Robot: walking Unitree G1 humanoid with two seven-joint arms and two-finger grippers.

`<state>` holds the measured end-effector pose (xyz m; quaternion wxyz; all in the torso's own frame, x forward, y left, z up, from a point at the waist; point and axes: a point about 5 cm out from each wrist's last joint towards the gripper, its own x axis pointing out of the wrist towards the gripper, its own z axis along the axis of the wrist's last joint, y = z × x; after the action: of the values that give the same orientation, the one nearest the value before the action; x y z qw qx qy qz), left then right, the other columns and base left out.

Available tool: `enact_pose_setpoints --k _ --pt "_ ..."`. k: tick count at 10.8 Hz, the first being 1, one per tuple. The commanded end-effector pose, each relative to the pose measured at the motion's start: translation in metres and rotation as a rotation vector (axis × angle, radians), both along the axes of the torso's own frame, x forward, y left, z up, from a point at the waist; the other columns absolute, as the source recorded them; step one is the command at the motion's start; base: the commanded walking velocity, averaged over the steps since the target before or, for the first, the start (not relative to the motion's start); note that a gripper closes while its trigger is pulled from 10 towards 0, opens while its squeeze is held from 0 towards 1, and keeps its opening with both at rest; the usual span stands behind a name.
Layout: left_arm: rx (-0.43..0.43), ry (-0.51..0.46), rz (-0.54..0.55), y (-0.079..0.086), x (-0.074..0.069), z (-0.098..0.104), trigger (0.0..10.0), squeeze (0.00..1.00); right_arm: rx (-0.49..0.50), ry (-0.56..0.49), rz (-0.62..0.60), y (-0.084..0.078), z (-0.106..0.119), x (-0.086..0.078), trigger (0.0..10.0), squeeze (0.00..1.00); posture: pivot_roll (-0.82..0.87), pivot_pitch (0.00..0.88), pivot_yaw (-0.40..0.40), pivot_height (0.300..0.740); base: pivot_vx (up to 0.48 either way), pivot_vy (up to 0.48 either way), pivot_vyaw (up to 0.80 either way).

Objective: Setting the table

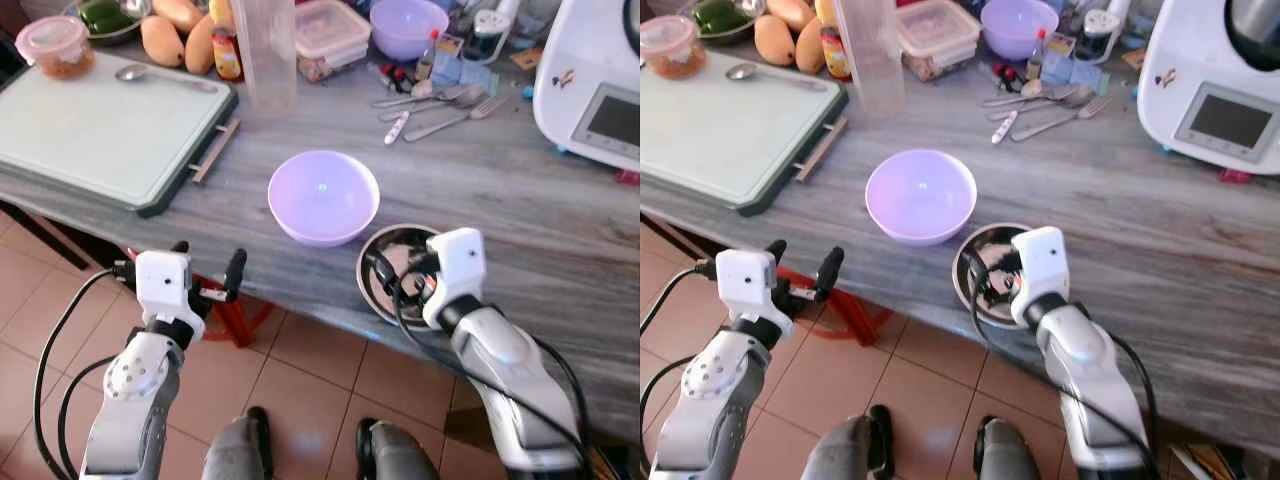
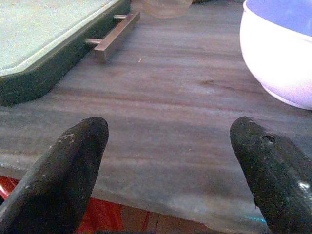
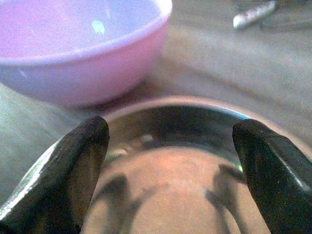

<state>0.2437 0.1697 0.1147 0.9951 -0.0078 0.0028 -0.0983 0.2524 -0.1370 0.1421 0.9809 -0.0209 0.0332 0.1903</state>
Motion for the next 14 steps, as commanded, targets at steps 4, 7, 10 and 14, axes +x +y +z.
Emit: enact_pose_setpoints --k 4,7,10,14 --pt "0.004 0.002 0.012 0.001 0.000 0.000 10.0 0.00 -0.004 -0.179 -0.004 0.000 0.030 0.002 10.0 0.00 -0.02 0.206 0.027 0.740 0.000 0.000 0.00" --pt "-0.006 -0.017 0.034 0.002 0.001 0.002 10.0 0.00 -0.102 -0.303 -0.089 -0.013 0.043 -0.006 10.0 0.00 -0.03 0.200 0.028 0.740 0.000 0.000 0.00" --pt "-0.005 0.006 0.140 0.001 0.008 0.002 10.0 0.00 -0.138 -0.345 -0.188 -0.015 0.039 -0.008 10.0 0.00 -0.04 0.175 0.026 0.740 0.000 0.000 0.00" --pt "-0.030 0.001 0.145 -0.003 0.012 0.003 10.0 0.00 -0.152 -0.349 -0.230 -0.019 0.035 -0.003 10.0 0.00 -0.04 0.160 0.022 0.740 -0.129 0.000 -0.44"
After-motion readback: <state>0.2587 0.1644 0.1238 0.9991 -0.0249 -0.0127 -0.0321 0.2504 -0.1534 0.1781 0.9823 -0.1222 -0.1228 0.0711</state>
